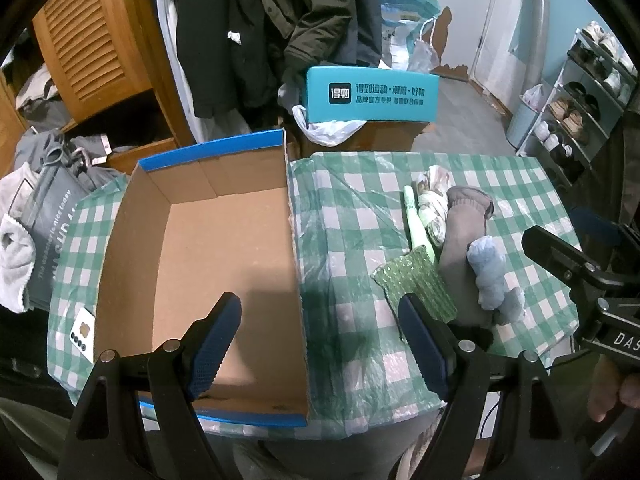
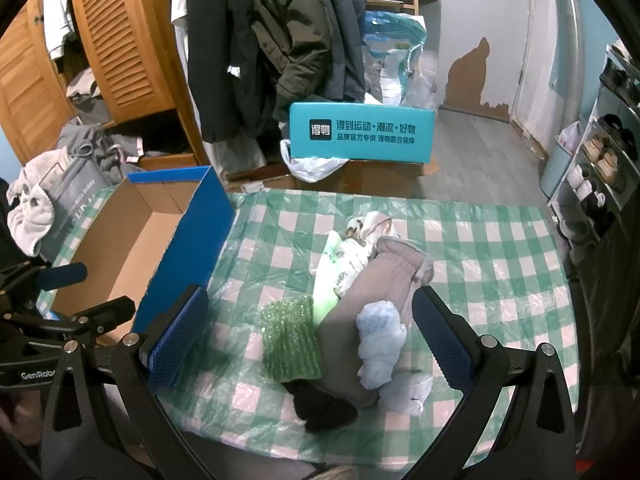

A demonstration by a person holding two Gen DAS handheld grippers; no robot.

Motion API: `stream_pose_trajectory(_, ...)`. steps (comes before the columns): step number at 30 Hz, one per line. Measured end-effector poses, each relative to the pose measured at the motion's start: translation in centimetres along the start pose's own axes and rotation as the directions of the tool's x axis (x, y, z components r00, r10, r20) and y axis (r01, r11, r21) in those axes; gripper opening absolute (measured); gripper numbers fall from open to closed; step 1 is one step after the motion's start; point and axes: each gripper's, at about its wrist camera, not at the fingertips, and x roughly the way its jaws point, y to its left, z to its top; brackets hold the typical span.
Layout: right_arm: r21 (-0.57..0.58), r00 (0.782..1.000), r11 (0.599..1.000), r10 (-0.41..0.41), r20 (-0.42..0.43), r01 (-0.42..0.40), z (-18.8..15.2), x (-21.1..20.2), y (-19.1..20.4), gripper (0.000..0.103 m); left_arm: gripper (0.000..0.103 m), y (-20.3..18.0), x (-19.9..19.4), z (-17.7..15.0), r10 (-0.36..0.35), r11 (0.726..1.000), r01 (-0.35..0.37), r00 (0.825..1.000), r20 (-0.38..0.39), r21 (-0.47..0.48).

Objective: Organize soft objects

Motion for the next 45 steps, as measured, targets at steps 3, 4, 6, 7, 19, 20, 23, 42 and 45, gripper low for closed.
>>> stream_pose_trajectory(3,0.001,1.0,1.0,0.0,0.0,0.0,0.0,0.0,0.0,0.101,0.082,0.0,0.0,0.0,-0.001,1.0,0.001,1.0,-0.001,0.0)
stream_pose_trajectory(4,0.001,1.0,1.0,0.0,-0.001,0.0,0.0,0.0,0.0,0.101,0.082,0.0,0.0,0.0,-0.001,1.0,0.001,1.0,-0.001,0.0)
stream_pose_trajectory(6,0.001,1.0,1.0,-0.001,0.0,0.001,0.0,0.0,0.0,0.101,0.082,0.0,0.1,0.0,0.0,1.0,0.0,1.0,-0.001,-0.001)
stream_pose_trajectory(7,0.001,1.0,1.0,0.0,-0.001,0.0,0.0,0.0,0.0,0.101,0.082,0.0,0.1,-0.1,-0.001,1.0,0.001,1.0,-0.002,-0.001)
stream_pose_trajectory(19,0.002,1.0,1.0,0.001,-0.004,-0.001,0.1,-0.1,0.0,0.101,0.082,-0.2,0.2,-0.4,-0.001,1.0,0.001,1.0,-0.004,0.0)
stream_pose_trajectory(20,0.002,1.0,1.0,0.001,-0.004,-0.001,0.0,0.1,0.0,0.101,0.082,-0.2,0.2,-0.5,-0.001,1.0,0.001,1.0,-0.004,0.0)
stream_pose_trajectory(23,0.002,1.0,1.0,-0.001,-0.004,0.001,0.0,0.1,0.0,0.101,0.082,-0.2,0.2,-0.4,-0.002,1.0,0.002,1.0,-0.005,0.0)
stream_pose_trajectory(42,0.005,1.0,1.0,-0.002,-0.006,0.002,-0.1,0.0,-0.3,0.101,0.082,-0.8,0.7,-1.0,-0.007,1.0,0.007,1.0,-0.026,0.005)
stream_pose_trajectory(45,0.005,1.0,1.0,-0.002,-0.007,0.002,-0.1,0.0,-0.4,0.101,0.082,-0.7,0.9,-0.9,-0.009,1.0,0.01,0.999,-0.033,0.004)
